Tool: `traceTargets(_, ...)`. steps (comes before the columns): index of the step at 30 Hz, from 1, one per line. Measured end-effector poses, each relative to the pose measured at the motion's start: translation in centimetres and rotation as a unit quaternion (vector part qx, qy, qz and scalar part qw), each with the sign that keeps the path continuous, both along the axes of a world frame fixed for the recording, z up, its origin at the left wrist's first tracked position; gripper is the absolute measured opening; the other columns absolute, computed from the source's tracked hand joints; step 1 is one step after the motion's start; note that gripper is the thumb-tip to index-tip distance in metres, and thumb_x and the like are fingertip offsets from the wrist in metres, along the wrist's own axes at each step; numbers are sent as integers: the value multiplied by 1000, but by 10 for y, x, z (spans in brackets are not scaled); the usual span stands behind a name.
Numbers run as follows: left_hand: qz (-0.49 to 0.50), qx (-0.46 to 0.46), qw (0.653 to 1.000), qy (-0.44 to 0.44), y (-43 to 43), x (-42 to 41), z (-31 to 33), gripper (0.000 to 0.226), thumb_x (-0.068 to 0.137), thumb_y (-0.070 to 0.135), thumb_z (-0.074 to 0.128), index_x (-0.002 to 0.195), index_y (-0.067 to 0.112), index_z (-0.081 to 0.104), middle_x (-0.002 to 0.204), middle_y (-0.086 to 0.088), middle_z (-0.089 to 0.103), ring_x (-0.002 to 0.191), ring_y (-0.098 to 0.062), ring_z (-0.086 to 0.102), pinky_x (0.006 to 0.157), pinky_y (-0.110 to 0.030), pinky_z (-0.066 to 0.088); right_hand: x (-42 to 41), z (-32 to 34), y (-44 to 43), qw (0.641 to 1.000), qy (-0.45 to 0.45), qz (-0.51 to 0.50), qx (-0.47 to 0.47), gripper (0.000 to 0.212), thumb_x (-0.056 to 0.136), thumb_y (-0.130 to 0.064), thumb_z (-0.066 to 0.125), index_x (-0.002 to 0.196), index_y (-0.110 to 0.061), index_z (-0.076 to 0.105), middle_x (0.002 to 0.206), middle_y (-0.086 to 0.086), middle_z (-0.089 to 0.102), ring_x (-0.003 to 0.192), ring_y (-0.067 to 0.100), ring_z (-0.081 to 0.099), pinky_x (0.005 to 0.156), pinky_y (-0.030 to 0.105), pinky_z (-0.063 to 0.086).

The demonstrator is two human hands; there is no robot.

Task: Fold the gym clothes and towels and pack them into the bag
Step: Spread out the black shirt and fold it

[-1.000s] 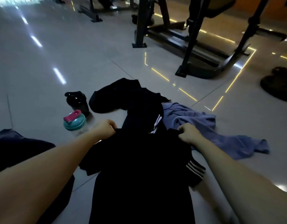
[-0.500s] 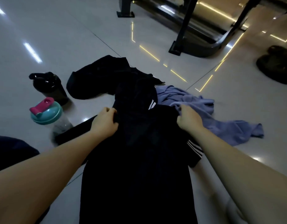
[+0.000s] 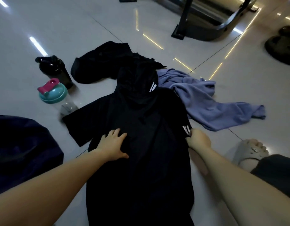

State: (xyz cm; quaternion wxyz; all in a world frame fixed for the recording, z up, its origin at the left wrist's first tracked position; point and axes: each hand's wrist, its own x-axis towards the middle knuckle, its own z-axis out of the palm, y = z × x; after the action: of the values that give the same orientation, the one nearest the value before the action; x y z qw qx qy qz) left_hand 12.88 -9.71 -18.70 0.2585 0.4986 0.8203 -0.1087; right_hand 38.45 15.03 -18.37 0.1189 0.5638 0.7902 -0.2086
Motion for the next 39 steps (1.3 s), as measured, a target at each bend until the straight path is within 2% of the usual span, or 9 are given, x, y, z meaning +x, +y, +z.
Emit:
traceTargets(4,0,-5,1000,11,9,1,6,109,71,75,71,156,28,23,161,-9,22,147,-31,24,111,-51,40,-4,25,27,995,82,-46,-32,32,77,-18,77,58,-14,52,63,11,60,70,34,61,60,36,44)
traceTargets(11,11,8,999,40,38,-4,12,98,67,82,68,143,26,41,140,-6,42,130,-29,44,94,-44,51,-3,86,62,911,268,-210,-234,18,87,-2,68,74,-7,58,68,17,58,59,32,62,56,35,51)
traceTargets(15,9,30,997,71,51,-7,6,90,71,86,57,137,25,48,132,-4,49,123,-26,51,90,-40,51,-9,113,101,933,269,-156,-182,35,79,7,68,64,-15,45,57,8,47,56,26,53,59,39,50)
traceTargets(19,30,55,996,70,60,-8,2,81,78,85,49,130,23,51,127,-4,53,118,-25,54,88,-39,52,-10,110,136,950,242,-169,-100,17,75,4,64,71,-11,55,66,14,51,65,28,57,54,31,46)
traceTargets(23,74,90,992,50,71,-25,4,68,85,76,52,124,20,56,122,-6,57,112,-27,58,86,-41,53,-9,81,136,983,88,-129,97,29,83,-13,62,109,-2,65,112,25,67,109,43,64,85,41,50)
traceTargets(28,159,132,977,58,82,-77,16,47,92,53,58,120,16,51,116,-12,59,104,-35,61,80,-44,53,-85,65,93,981,130,64,131,32,87,-14,58,118,-15,64,118,15,69,104,40,64,76,35,46)
traceTargets(33,261,160,951,36,92,-136,15,57,95,45,60,141,18,40,122,-16,64,110,-41,61,86,-47,53,-161,68,82,969,95,200,112,52,95,-27,61,144,-21,46,132,12,63,117,36,59,86,39,49)
traceTargets(36,332,157,930,-26,100,-157,6,65,94,49,63,147,18,42,131,-14,62,116,-38,61,96,-47,52,-185,58,88,967,48,226,112,33,93,-25,62,124,-16,54,116,13,67,99,35,60,70,35,42)
traceTargets(39,350,139,922,-83,101,-161,-7,46,88,47,71,120,18,55,103,-6,68,93,-29,67,86,-44,56,-191,51,91,965,46,232,114,1,92,-15,56,92,-15,56,89,8,61,78,31,52,56,32,31)
